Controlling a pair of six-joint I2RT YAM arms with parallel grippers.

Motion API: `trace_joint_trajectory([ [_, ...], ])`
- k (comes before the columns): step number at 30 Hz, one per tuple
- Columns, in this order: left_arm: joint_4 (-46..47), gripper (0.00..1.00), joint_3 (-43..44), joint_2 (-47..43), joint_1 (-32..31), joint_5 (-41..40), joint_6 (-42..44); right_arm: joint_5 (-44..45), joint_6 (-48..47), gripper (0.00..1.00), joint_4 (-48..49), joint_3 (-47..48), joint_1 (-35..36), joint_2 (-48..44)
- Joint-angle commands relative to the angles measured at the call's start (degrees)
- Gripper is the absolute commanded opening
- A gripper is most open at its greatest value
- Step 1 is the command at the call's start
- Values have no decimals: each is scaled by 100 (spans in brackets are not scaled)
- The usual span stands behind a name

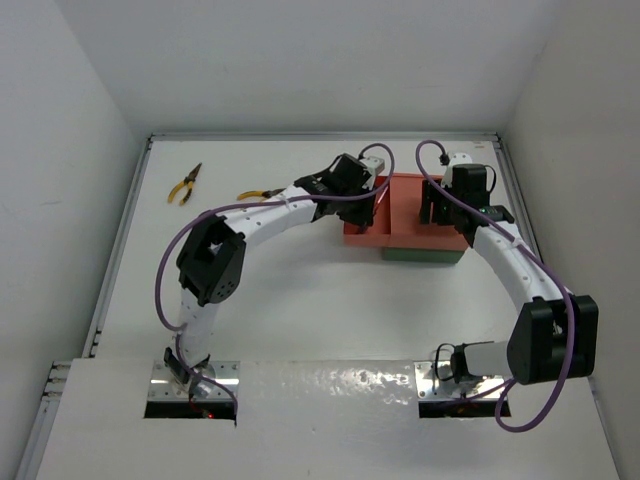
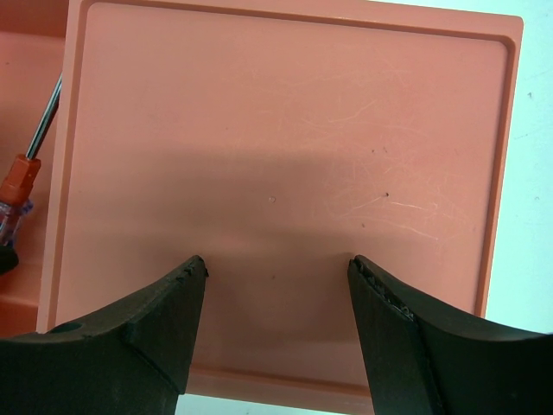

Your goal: Sort the tools into containers

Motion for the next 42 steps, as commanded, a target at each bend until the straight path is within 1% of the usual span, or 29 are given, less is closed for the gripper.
trace_joint_trajectory([
  [1,71,41,261,-161,-50,-69,182,-10,53,67,-1002,-175,6,176],
  [2,106,47,306,-169,-59,-95,209,-10,44,67,-993,-175,-3,185],
  [4,159,53,560,-152,-59,-174,288,-10,36,67,-1002,-175,6,176],
  [8,159,54,1105,-143,-50,-490,534,-19,27,67,-1002,-166,6,185],
  [16,18,53,1747,-204,-50,-526,587,69,44,66,-1011,-148,6,246],
  [19,-95,53,2063,-231,-32,-579,745,60,53,66,-1028,-148,-3,281],
  [21,-236,56,2265,-292,90,-658,772,43,53,66,-1028,-148,-3,281],
  [23,-298,57,2266,-397,432,-545,702,42,44,66,-1045,-148,-3,264],
  [24,-368,59,2196,-537,581,-466,658,42,27,66,-1046,-148,6,264],
  [25,-386,60,2039,-721,957,-334,683,60,27,66,-1046,-157,-3,246],
  [27,-439,62,1801,-915,1337,-368,850,25,1,67,-1054,-140,-3,237],
  [28,-474,63,1670,-1003,1687,-455,1025,-10,0,67,-1037,-148,-12,237],
  [29,-491,62,1329,-1196,1838,-752,1566,-54,0,67,-1019,-157,-12,229],
  [30,-474,63,1082,-1293,2066,-833,1954,-63,0,67,-993,-157,-12,220],
  [31,-457,63,836,-1399,2173,-1112,2289,-80,0,67,-984,-148,-3,220],
  [32,-456,67,320,-1556,2295,-1133,2866,-81,0,67,-984,-157,-12,246],
  [34,-701,72,-244,-1646,2708,-941,3405,-81,18,67,-984,-148,-12,246],
  [35,-859,75,-335,-1672,2901,-809,3513,-81,9,67,-984,-148,-12,246],
  [36,-1270,75,-414,-1681,3269,-608,3610,-72,1,67,-993,-148,-12,229],
  [37,-1396,75,-528,-1733,3429,-405,3750,-63,-8,67,-993,-157,-12,220],
  [38,-1440,74,-947,-1960,3578,-334,4221,-63,-17,67,-993,-166,-20,211],
  [40,-1135,75,-1580,-2356,3886,-254,4759,-54,-44,67,-984,-157,-20,237],
  [41,-1003,76,-2201,-2732,3983,-193,5293,-54,-44,67,-984,-148,-20,246],
  [42,-775,77,-2477,-2884,4071,-192,5498,-80,-44,67,-975,-140,-20,264],
])
